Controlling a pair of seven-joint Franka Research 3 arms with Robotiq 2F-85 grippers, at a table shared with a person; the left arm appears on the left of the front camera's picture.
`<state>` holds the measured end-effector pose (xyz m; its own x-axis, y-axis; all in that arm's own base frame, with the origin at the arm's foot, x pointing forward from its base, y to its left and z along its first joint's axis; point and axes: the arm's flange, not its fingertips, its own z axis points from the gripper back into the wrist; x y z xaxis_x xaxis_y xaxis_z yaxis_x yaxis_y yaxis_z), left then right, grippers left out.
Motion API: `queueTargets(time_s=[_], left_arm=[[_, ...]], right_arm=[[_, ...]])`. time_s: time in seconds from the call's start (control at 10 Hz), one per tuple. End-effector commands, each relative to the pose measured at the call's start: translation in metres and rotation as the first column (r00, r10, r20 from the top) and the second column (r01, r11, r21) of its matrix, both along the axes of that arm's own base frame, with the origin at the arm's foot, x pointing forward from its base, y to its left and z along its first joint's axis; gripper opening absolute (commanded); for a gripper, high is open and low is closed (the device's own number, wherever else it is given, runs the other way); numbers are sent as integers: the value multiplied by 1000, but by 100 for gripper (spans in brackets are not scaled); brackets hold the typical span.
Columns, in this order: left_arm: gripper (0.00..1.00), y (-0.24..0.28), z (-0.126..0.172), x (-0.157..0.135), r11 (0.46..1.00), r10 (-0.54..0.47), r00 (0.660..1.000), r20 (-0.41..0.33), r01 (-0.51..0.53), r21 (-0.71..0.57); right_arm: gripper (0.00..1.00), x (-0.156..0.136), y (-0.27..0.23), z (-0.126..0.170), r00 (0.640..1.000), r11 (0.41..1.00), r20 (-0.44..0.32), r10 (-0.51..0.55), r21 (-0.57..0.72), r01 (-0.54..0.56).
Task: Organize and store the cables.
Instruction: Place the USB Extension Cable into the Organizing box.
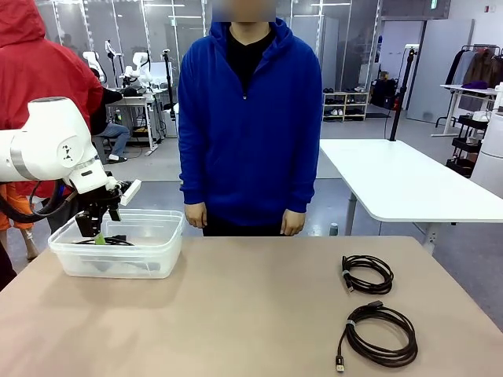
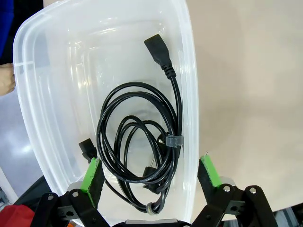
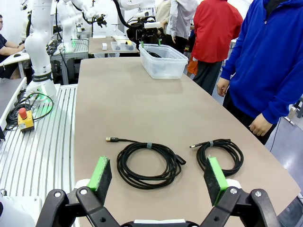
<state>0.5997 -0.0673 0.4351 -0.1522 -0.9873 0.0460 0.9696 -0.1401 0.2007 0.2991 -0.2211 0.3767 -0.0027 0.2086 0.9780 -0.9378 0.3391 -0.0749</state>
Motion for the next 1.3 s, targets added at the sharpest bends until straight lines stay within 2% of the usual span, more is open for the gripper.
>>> queueTargets(time_s=[0.0,0.5,0.7,0.8,0.9,1.0,1.1,1.2], left_arm=[[100,2,0,2,1000,-19,1000,-4,19,4],[100,0,0,0,1000,0,1000,0,0,0],[100,7,21,-12,999,6,999,39,-5,-34],[100,6,33,-21,998,48,998,36,-47,-41],[100,9,50,-30,991,114,993,18,-112,-72],[100,18,73,-42,972,184,983,-8,-183,-145],[100,27,91,-51,947,276,961,-34,-278,-159],[100,37,110,-68,900,343,937,-59,-346,-266]], right_arm=[[100,-1,-1,1,1000,1000,14,2,7,-2],[100,-1,-1,1,1000,1000,14,2,7,-2],[100,0,0,0,1000,1000,0,0,0,0],[100,5,15,19,999,998,-17,30,-53,-31],[100,12,32,37,997,989,-66,45,-136,-54],[100,20,54,58,991,974,-102,87,-198,-106],[100,29,74,70,979,947,-179,97,-286,-146],[100,34,100,82,971,924,-227,75,-349,-154]])
